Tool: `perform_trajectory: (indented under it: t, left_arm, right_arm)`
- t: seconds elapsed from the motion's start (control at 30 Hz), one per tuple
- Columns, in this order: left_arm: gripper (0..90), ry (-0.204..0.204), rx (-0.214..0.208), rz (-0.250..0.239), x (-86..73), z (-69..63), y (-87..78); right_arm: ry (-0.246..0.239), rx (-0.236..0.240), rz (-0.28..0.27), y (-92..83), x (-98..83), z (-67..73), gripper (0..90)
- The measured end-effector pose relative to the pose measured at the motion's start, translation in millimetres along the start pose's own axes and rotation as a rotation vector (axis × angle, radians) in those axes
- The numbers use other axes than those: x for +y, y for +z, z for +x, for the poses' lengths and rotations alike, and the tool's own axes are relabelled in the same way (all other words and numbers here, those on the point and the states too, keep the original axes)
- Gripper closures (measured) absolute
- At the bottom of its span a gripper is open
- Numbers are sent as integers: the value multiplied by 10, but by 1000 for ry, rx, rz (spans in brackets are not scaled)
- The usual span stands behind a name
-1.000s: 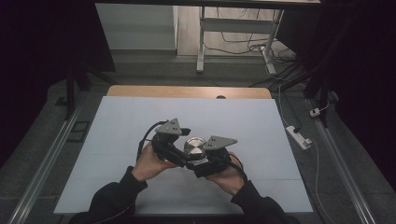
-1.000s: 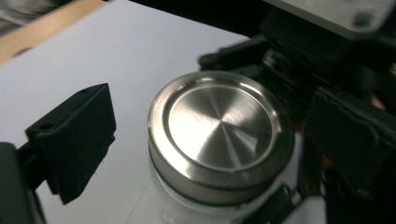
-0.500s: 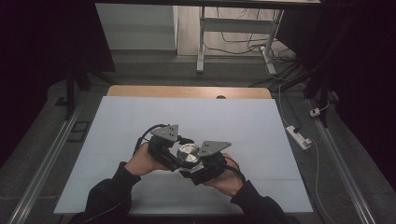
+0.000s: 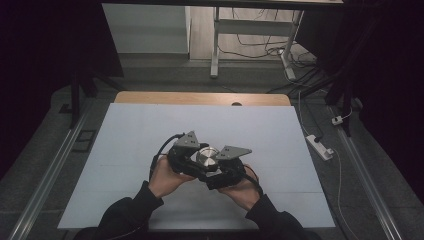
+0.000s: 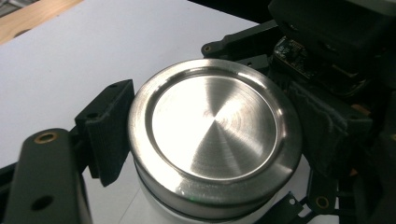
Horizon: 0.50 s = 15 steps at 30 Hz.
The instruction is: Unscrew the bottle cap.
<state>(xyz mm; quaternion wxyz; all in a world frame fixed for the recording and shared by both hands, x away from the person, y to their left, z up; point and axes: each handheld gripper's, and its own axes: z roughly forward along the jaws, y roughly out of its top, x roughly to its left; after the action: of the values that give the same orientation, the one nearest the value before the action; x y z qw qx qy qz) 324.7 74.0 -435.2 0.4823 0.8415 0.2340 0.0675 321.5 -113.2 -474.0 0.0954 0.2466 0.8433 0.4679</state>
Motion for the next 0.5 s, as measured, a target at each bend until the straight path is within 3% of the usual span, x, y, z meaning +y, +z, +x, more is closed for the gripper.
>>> perform_trajectory:
  t: [0.17,0.5]
  left_arm:
    - [204,-29,-14,-21,9,23,-41]
    - [206,-16,-7,-28,40,15,-136]
  right_arm:
    - [-3,-6,-3,2,-1,-7,145]
    - [-20,-13,-4,-9,-6,-26,145]
